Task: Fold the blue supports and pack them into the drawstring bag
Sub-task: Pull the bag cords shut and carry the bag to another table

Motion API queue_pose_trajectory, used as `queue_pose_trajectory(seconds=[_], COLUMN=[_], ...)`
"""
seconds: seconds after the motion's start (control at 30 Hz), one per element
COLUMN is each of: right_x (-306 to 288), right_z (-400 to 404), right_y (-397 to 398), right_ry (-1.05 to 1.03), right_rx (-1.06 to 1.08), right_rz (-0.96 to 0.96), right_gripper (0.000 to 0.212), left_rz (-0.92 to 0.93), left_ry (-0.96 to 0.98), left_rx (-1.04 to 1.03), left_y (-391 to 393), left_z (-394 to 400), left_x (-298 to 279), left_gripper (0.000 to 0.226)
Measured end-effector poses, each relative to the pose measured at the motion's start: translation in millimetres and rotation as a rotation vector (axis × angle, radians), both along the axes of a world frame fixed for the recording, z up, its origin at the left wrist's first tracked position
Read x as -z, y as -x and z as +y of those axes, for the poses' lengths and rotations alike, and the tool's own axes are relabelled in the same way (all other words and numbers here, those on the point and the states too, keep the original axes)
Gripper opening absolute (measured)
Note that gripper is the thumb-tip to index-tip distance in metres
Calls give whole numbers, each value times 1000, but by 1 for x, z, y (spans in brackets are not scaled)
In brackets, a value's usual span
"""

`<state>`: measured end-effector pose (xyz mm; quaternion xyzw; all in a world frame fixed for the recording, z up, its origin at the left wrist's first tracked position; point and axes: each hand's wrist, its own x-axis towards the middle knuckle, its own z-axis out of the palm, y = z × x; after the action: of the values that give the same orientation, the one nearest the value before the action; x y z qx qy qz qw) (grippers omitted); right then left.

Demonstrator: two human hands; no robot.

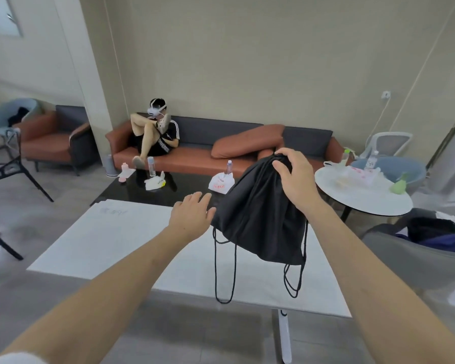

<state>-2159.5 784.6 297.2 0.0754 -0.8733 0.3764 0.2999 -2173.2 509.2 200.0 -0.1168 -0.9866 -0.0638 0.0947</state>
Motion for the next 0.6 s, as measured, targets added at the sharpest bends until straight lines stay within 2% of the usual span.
queue_pose_trajectory(seconds=[0.1, 0.33, 0.6], right_x=[23, 86, 187], right_z=[-1, -14, -25], right_y=[50, 153, 202], right_ry=[-31, -77, -152], right_rx=[1, -25, -62], right_rz=[-10, -179, -439], right_gripper=[21, 23, 20], left_rz=[-6, -94, -222], left_ry=[14, -2, 94], left_rx=[25, 34, 7], left_y=[52, 155, 219], left_z=[6, -8, -14], left_x=[16, 61, 103], left_gripper=[53, 54, 55])
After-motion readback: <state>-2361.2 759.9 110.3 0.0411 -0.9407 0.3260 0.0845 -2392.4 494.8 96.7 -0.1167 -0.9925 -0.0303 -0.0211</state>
